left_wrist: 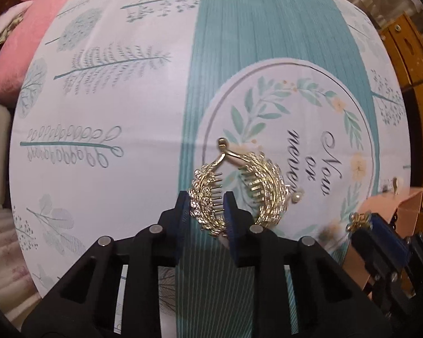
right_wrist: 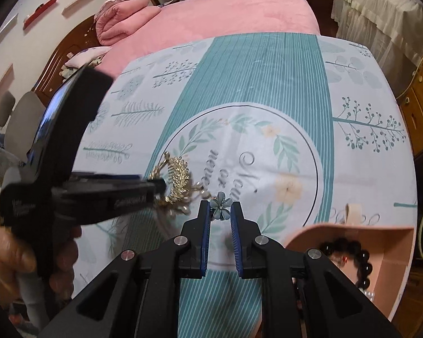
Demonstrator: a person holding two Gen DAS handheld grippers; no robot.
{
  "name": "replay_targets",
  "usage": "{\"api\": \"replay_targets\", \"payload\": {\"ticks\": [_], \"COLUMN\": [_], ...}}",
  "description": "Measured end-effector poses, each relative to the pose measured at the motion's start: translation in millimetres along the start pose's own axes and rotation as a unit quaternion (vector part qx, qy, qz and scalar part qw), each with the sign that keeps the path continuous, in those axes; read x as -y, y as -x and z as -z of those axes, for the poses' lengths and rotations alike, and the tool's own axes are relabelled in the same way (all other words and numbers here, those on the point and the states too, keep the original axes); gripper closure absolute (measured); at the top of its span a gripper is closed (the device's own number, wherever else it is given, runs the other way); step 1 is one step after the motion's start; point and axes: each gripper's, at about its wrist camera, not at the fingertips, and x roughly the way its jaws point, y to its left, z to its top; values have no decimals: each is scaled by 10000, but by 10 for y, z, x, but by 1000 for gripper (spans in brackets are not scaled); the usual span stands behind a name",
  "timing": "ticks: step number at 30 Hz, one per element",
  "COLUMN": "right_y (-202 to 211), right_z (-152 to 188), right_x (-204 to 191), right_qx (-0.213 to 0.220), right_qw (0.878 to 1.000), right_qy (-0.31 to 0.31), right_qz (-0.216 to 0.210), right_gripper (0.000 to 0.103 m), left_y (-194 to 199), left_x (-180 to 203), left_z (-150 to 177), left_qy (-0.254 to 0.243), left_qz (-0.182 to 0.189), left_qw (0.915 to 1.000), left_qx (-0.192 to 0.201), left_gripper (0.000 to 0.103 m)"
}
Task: Organize jewelry
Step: 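Grasp the gold leaf comb with the left tool while the right tool grasps the second flower earring, then carry the gold comb and earring into the pink box and open both tools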
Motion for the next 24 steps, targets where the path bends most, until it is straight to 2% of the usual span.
{"api": "replay_targets", "payload": {"ticks": [4, 5, 10, 24], "right_y": [112, 135, 235, 539], "right_z": [108, 135, 233, 481], "right_x": [-57, -62, -20, 13], "right_qx": [79, 94, 125, 319], "right_qw": [10000, 9999, 9999, 9991], "right_qy": [38, 27, -47, -225], "right_qz": [15, 25, 78, 138], "right_gripper": [89, 89, 89, 89], "left_y": [25, 45, 147, 480], "left_x": [38, 47, 48, -99], "left_z": [93, 124, 255, 475], "left_qy": [-135, -178, -317, -391], "left_qz": [31, 46, 55, 166], "left_qw": [9999, 9997, 9992, 9983], "left_qx": [94, 141, 224, 403], "left_gripper": [84, 91, 93, 94]}}
